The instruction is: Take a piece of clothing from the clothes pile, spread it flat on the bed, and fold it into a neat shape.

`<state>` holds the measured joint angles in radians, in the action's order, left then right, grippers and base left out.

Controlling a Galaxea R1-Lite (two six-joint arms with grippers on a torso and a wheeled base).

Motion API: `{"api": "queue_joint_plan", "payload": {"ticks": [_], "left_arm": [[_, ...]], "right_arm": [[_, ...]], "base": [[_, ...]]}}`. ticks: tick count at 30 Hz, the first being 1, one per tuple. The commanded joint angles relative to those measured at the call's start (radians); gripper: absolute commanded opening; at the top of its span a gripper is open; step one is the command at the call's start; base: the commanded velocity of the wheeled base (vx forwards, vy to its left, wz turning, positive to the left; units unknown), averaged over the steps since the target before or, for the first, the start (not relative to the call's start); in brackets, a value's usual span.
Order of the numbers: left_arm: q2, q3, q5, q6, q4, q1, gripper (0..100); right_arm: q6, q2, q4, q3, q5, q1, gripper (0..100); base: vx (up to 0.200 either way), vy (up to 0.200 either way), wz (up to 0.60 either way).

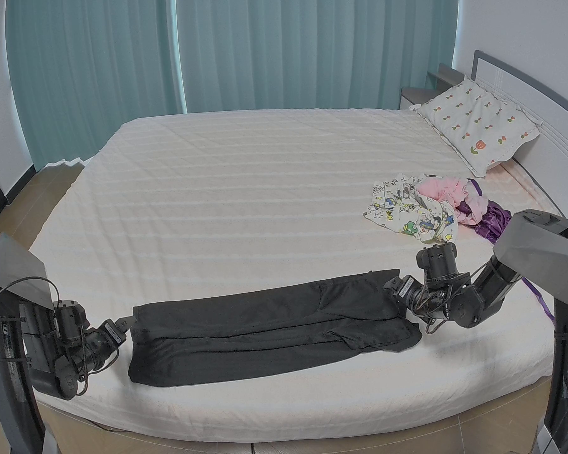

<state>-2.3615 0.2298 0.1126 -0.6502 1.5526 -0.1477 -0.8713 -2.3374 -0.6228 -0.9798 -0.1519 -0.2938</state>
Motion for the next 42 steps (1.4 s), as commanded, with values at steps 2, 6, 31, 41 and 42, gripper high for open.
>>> {"api": "queue_joint_plan", "payload": {"ticks": [2,6,31,41,42], "left_arm": [[0.169,-0.020,0.108,-0.065,0.018,-0.038,100],[0.185,0.034,0.144,-0.052,0.003,-0.026,100],[0.126,0.309,0.136,0.169,-0.534,0.034,100],[0.116,0.293,0.144,0.218,-0.540,0.034,100],[0.108,0.293,0.144,0.218,-0.539,0.034,100]], "right_arm": [[-0.055,0.135,-0.012,0.128,0.031,0.030,100],[-0.092,0.168,-0.112,0.247,0.064,0.042,100],[-0.123,0.124,-0.362,0.414,0.160,0.068,100],[-0.123,0.101,-0.370,0.417,0.157,0.051,100],[-0.121,0.101,-0.370,0.417,0.157,0.050,100]], "base": [[0.000,0.000,0.00],[0.000,0.000,0.00],[0.000,0.000,0.00],[0.000,0.000,0.00],[0.000,0.000,0.00]]}}
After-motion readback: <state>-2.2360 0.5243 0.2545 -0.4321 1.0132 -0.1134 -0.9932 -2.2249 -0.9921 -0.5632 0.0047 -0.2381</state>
